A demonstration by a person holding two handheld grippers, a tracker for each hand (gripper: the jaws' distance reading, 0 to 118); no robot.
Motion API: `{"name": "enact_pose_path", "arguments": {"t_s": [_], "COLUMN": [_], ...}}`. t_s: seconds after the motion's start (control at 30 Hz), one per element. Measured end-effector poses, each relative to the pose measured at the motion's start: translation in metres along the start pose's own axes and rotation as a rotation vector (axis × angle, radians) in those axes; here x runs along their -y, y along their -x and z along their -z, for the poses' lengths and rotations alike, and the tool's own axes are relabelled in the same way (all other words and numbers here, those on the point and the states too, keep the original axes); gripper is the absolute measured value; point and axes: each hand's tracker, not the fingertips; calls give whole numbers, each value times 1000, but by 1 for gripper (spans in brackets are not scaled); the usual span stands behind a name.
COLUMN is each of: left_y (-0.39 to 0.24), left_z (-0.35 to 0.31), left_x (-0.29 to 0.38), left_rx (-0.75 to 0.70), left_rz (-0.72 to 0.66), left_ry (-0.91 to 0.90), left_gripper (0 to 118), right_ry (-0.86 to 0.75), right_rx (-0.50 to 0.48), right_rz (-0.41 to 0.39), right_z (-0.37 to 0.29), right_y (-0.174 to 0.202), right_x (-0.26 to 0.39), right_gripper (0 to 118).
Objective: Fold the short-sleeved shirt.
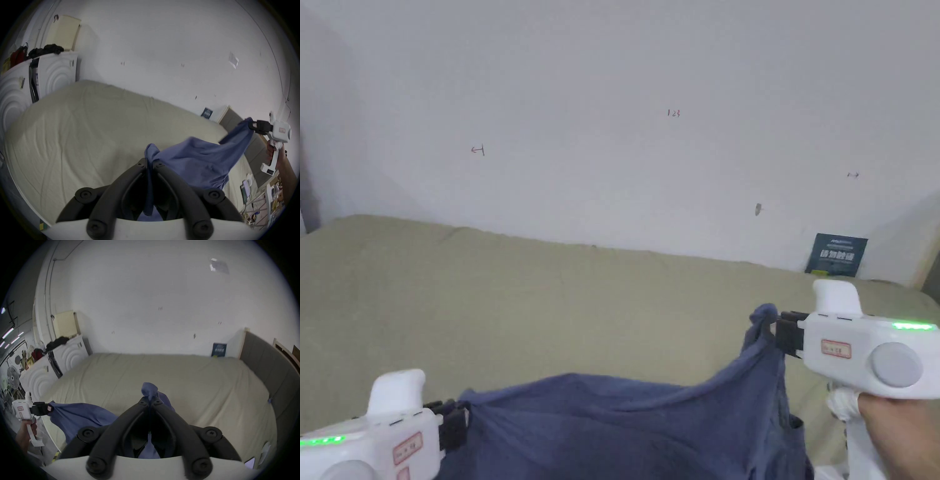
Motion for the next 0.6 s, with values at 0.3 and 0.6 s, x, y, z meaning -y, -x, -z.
{"name": "enact_pose_path", "arguments": {"t_s": [0.3,0.6], "left_y": [-49,-102], "left_z": [-77,-136], "left_x": [-155,-286], "left_rx": [27,36], "left_rz": [61,116], "left_ry": [-262,-461], "left_gripper": [2,2], "right_ry": [-236,-456], "right_rx": [-53,-5], "right_rz": [114,73], "right_z": [-119,-190], "right_y": [-27,-7], "right_x": [-137,-246], "right_gripper": [1,1]}}
